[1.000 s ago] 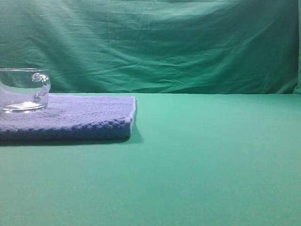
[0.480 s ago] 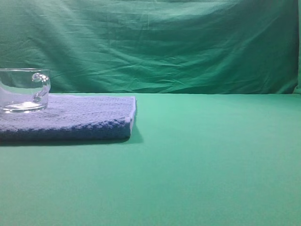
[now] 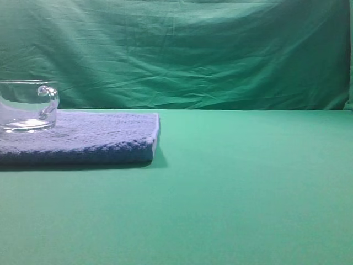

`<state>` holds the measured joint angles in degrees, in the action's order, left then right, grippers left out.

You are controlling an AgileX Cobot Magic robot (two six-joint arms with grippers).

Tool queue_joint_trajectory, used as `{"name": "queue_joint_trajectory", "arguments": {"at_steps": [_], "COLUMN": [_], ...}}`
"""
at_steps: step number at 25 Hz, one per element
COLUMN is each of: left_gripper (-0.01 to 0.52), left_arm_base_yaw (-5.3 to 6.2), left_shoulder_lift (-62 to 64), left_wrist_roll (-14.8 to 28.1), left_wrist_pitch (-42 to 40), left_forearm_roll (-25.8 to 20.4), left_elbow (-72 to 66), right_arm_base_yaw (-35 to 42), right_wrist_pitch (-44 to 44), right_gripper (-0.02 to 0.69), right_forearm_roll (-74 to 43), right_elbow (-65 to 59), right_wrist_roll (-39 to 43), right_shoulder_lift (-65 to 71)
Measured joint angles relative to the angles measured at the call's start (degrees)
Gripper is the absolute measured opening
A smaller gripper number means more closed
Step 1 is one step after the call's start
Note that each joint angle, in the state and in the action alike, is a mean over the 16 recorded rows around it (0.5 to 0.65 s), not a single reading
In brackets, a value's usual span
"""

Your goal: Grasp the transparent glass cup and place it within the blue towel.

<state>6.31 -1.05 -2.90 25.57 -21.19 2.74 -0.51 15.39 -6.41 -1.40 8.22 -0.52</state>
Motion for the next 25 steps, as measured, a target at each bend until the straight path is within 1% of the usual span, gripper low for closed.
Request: {"name": "queue_joint_trajectory", "arguments": {"at_steps": [11, 25], "left_gripper": [0.0, 0.0], "left_arm_base_yaw": [0.0, 0.0], "left_shoulder_lift": [0.0, 0.0], "left_wrist_roll": [0.0, 0.0], "left_wrist_pitch": [0.0, 0.0], "left_forearm_roll": [0.0, 0.0], "left_elbow": [0.0, 0.0], "right_arm_base_yaw": [0.2, 0.2], "right_wrist_pitch": [6.5, 6.9], "right_gripper": [0.0, 0.0], "right_forearm_roll": [0.2, 0.2], "right_elbow": [-0.1, -0.1], "right_wrist_roll": [-1.2, -1.8], "right_shoulder_lift": [0.0, 0.0]}}
